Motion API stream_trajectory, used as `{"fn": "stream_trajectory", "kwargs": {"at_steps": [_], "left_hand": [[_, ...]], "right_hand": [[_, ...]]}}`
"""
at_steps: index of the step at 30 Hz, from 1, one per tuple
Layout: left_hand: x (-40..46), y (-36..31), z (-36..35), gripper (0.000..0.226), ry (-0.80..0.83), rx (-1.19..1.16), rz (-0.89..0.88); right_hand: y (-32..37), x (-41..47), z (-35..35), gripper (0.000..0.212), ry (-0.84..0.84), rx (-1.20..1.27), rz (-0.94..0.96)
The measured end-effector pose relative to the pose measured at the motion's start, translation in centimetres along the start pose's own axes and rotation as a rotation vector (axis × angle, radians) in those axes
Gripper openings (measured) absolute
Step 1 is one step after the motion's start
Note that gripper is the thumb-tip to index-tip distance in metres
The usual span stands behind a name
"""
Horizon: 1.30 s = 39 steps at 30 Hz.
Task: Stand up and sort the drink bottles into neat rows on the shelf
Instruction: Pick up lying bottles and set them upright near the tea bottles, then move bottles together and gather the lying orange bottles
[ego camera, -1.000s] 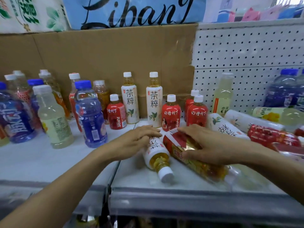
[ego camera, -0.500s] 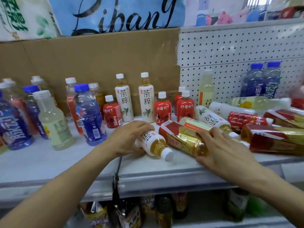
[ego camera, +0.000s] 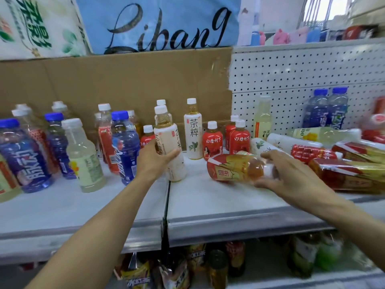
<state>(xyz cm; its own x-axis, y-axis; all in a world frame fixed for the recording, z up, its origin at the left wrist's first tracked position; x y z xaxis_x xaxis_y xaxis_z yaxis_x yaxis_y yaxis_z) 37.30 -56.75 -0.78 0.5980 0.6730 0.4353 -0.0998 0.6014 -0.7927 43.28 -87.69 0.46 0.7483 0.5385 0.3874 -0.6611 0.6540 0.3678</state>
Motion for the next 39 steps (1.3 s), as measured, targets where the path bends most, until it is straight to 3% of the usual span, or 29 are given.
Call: {"fn": "stream_trajectory", "kwargs": {"at_steps": [4, 6, 9, 12, 17, 22, 25, 29, 33, 36, 39], "left_hand": [[0.2, 0.7, -0.5, 0.063, 0.08, 0.08, -0.003], [-0.4, 0.9, -0.9, 0.067, -0.006, 0.117, -0.057], [-2.2, -0.3, -1.5, 0.069, -0.183, 0.128, -0.302], [-4.1, -2.7, -3.1, 0.077, -0.037, 0.017, -0.468], [-3.5, -3.6, -7.3, 0.094, 0.255, -0.116, -0.255], [-2.2, -2.4, -9.5, 0.077, 0.193, -0.018, -0.162], [-1.6, -2.7, -9.8, 0.072, 0.153, 0.02, -0.084], [-0.2, -2.7, -10.2, 0.07, 0.118, 0.072, 0.019], [0.7, -2.8, -11.0, 0.075, 0.088, 0.122, 0.068], [0.6, -3.3, -11.3, 0.08, 0.077, 0.194, 0.094], [-1.4, -4.6, -11.4, 0.098, -0.075, 0.325, -0.007]], "right_hand": [[2.3, 2.7, 1.6, 0.055, -0.005, 0.038, 0.069], [3.1, 4.5, 2.0, 0.05, -0.016, 0.056, 0.076], [4.4, 7.4, 2.3, 0.044, -0.034, 0.09, 0.104], [5.8, 9.5, 1.9, 0.04, -0.013, 0.129, 0.156], [6.8, 11.1, 0.8, 0.051, 0.034, 0.189, 0.196], [3.8, 10.1, 1.1, 0.061, 0.123, 0.46, 0.116], [-0.1, 8.3, 2.0, 0.048, 0.174, 0.219, 0.06], [-4.5, 5.9, 1.6, 0.07, 0.27, -0.171, -0.091], [-6.0, 4.5, -0.4, 0.085, 0.26, -0.494, 0.05], [-6.9, 4.5, -1.0, 0.082, 0.199, -0.535, 0.158], [-7.5, 4.8, -0.8, 0.074, 0.185, -0.532, 0.246]]}}
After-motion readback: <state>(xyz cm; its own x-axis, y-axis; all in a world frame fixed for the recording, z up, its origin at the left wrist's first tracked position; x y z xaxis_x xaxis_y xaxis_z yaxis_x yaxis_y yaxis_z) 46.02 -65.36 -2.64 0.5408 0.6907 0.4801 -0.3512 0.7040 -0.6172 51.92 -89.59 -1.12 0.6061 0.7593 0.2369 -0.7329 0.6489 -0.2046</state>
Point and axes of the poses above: each hand's wrist, its own x-axis towards the middle knuckle, its own z-axis out of the back of the hand, y = z × x, the point moved 1 cm from there along x, towards the middle knuckle, and after that the axes turned 3 degrees about -y, right-handed, at the moved point
